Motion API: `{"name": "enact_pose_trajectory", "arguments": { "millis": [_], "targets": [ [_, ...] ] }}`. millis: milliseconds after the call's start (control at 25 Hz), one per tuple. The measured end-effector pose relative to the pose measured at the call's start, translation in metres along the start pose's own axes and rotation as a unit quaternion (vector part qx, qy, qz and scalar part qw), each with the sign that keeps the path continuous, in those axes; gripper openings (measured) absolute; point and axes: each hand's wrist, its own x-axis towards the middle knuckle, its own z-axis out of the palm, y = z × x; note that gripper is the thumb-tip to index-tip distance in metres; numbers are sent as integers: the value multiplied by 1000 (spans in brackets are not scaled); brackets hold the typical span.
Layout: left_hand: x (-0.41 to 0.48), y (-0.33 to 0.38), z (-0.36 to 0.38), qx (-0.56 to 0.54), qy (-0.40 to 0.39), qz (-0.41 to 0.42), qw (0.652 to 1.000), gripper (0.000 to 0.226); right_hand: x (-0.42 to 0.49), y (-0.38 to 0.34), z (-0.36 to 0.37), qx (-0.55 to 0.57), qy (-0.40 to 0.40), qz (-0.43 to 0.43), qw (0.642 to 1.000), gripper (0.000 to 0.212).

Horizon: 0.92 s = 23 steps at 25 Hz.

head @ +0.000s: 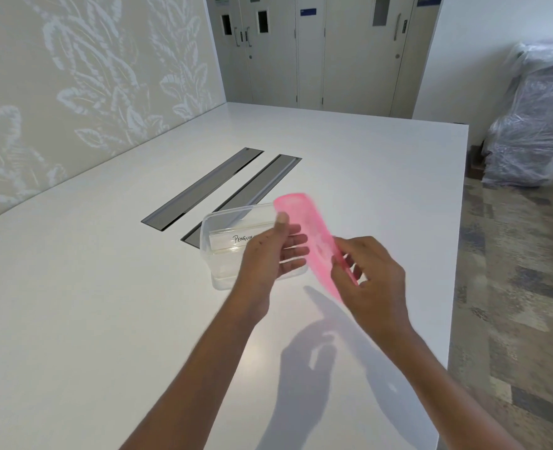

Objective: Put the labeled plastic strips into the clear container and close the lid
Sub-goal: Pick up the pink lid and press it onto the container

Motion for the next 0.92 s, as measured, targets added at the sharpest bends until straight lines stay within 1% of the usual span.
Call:
{"name": "enact_pose_trajectory", "arguments": {
  "millis": [80, 160, 240, 320, 360, 440, 520, 600, 640, 680, 720, 760, 800, 840, 880, 920],
  "targets": [
    [-5, 18, -6, -62, -21, -17, 998, 73, -5, -2, 7, -70, 1, -102, 992, 39],
    [-10, 28, -13, -79, -28, -18, 996, 74, -7, -2, 11, -96, 11, -152, 984, 39],
    [-13, 31, -20, -88, -29, -11, 996, 67, -6, -1, 14, -104, 5, -189, 976, 37],
    [-13, 30, -27, -102, -33, 2, 994, 56, -4, 1, 14, -113, -17, -220, 969, 33],
    [-13, 30, -30, -112, -37, 8, 993, 50, -3, 2, 14, -117, -38, -223, 967, 33],
    [-12, 27, -37, -129, -40, 18, 991, 43, 1, 2, 13, -122, -91, -205, 967, 40],
    [-9, 23, -44, -140, -31, 31, 989, 41, 8, 2, 13, -121, -118, -160, 973, 51],
    [-6, 21, -52, -154, -18, 39, 987, 43, 19, 4, 14, -112, -98, -95, 984, 57],
    [-4, 20, -56, -159, -13, 44, 986, 45, 27, 7, 16, -109, -82, -44, 990, 58],
    [-2, 19, -61, -163, -9, 49, 985, 46, 36, 12, 18, -97, -74, 27, 992, 59],
    [0, 19, -66, -167, -5, 55, 984, 47, 46, 17, 21, -62, -80, 119, 988, 63],
    [2, 19, -70, -171, -2, 60, 984, 48, 55, 22, 25, 1, -91, 217, 972, 66],
    [4, 19, -73, -172, 1, 64, 983, 48, 65, 24, 29, 86, -99, 303, 944, 63],
    [6, 19, -76, -170, 3, 68, 983, 49, 73, 26, 36, 158, -104, 355, 916, 51],
    [9, 20, -79, -162, 9, 74, 984, 49, 81, 28, 43, 187, -105, 371, 903, 36],
    [12, 22, -80, -145, 22, 82, 986, 50, 86, 29, 50, 194, -105, 370, 902, 23]
  ]
}}
